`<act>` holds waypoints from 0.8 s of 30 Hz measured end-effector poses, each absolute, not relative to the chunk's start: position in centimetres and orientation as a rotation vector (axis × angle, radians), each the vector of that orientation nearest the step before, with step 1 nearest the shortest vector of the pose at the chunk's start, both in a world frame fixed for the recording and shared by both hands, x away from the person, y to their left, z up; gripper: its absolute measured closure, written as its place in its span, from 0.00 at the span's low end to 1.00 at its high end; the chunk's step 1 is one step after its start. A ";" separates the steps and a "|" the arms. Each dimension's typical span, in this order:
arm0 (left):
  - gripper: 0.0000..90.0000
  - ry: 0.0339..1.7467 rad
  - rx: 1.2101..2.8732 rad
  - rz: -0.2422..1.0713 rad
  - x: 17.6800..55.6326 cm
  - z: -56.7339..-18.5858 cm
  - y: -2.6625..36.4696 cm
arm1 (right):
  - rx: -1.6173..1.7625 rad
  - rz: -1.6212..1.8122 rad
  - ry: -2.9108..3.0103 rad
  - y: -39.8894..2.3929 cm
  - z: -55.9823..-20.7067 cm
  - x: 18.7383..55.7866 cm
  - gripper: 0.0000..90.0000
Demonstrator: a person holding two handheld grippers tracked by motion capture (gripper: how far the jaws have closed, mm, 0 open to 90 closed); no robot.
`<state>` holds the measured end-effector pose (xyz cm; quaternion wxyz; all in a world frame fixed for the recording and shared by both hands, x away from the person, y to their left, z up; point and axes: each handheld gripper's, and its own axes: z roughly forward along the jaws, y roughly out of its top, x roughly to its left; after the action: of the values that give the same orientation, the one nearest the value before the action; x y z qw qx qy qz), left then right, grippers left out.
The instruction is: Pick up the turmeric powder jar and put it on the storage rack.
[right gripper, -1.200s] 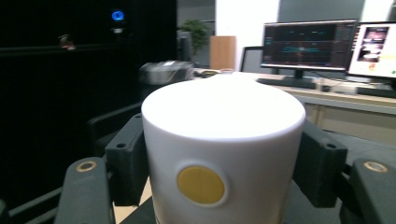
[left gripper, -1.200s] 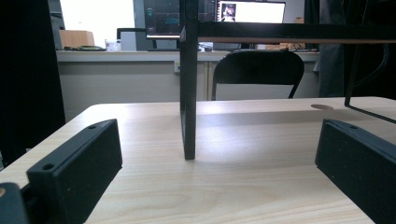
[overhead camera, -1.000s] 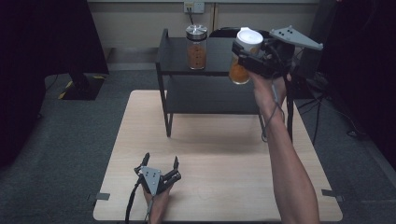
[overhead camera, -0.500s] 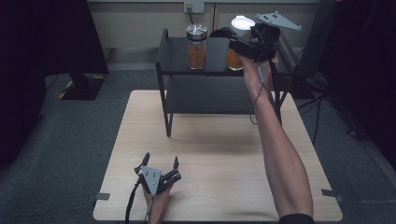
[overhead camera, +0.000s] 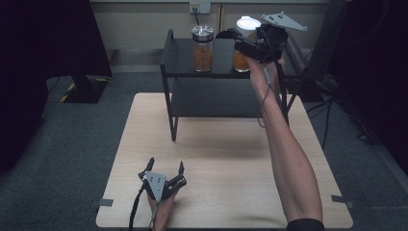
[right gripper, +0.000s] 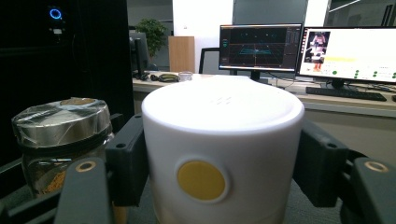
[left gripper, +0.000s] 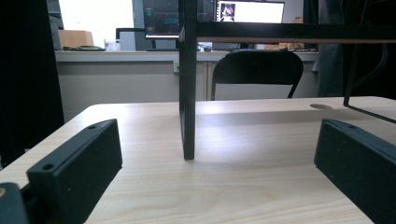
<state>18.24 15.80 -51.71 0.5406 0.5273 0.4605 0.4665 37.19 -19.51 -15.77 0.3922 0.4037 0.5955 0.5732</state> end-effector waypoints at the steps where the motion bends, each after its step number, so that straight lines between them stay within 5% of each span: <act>1: 0.00 1.094 1.253 1.109 18.2 -51.7 15.8 | 1.027 1.458 1.509 -19.5 -15.8 37.2 0.33; 10: 0.00 1.094 1.254 1.109 18.2 -51.7 15.8 | 0.986 1.481 1.444 -19.1 -16.4 36.4 0.01; 24: 0.00 1.096 1.251 1.110 18.2 -51.7 15.7 | 0.987 1.523 1.426 -20.7 -18.1 33.8 0.00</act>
<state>18.24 15.73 -51.73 0.5405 0.5263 0.4611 0.4671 33.83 -20.68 -18.07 0.4048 0.3909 0.5650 0.6034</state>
